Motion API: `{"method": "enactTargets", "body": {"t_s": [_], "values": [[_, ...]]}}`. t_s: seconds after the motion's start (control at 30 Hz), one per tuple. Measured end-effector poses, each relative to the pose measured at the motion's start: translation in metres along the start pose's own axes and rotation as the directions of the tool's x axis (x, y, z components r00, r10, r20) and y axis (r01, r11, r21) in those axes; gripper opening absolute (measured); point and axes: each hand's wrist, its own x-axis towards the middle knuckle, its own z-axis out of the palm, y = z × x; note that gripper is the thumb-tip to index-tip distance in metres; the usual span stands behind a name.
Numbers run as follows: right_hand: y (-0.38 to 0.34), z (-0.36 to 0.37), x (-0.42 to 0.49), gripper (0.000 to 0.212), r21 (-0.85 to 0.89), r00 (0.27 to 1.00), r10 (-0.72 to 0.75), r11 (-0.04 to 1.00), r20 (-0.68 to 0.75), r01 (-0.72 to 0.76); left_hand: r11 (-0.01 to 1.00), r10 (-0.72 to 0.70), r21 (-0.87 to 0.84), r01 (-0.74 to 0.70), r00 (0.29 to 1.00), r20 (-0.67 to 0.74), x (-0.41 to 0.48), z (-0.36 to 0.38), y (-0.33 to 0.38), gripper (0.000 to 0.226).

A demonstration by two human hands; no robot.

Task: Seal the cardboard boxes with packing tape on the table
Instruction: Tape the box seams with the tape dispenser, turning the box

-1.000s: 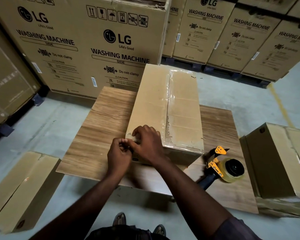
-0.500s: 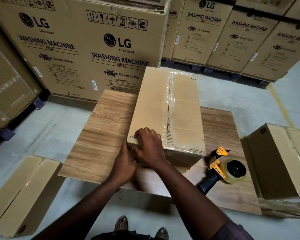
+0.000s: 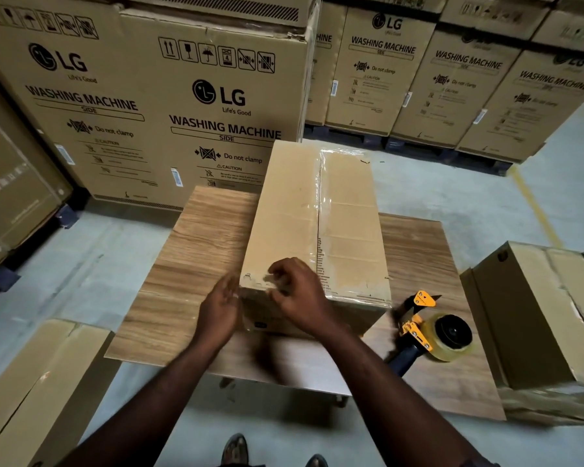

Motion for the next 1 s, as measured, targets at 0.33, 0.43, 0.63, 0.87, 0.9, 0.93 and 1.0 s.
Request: {"method": "enactTargets", "body": {"t_s": [0.33, 0.43, 0.63, 0.87, 0.9, 0.93, 1.0], "values": [[0.094, -0.114, -0.042, 0.108, -0.123, 0.796, 0.55, 0.798, -0.253, -0.59, 0.967, 0.196, 0.162, -0.197, 0.98, 0.019, 0.003, 0.025, 0.038, 0.062], [0.093, -0.106, -0.058, 0.095, 0.256, 0.735, 0.677, 0.718, -0.042, -0.647, 0.975, 0.156, 0.161, -0.151, 0.988, -0.019, -0.005, 0.03, 0.039, 0.062], [0.101, -0.098, -0.086, 0.058, 0.356, 0.741, 0.672, 0.695, -0.013, -0.624, 0.986, 0.097, 0.144, -0.084, 0.992, -0.082, -0.036, 0.026, 0.023, 0.061], [0.113, -0.109, -0.039, 0.047, 0.432, 0.67, 0.736, 0.576, 0.095, -0.694, 0.977, -0.031, 0.211, 0.031, 1.0, -0.003, -0.022, 0.018, 0.037, 0.056], [0.113, -0.112, -0.027, 0.044, 0.417, 0.668, 0.74, 0.586, 0.075, -0.695, 0.975, -0.045, 0.22, 0.034, 0.998, 0.046, -0.012, 0.018, 0.041, 0.056], [0.113, -0.115, -0.014, 0.047, 0.393, 0.671, 0.737, 0.597, 0.076, -0.7, 0.976, -0.066, 0.213, 0.044, 0.993, 0.1, 0.001, 0.017, 0.045, 0.058], [0.118, -0.119, 0.008, 0.066, 0.319, 0.691, 0.722, 0.646, 0.038, -0.693, 0.982, -0.09, 0.182, 0.05, 0.971, 0.22, 0.029, 0.017, 0.053, 0.062]]}}
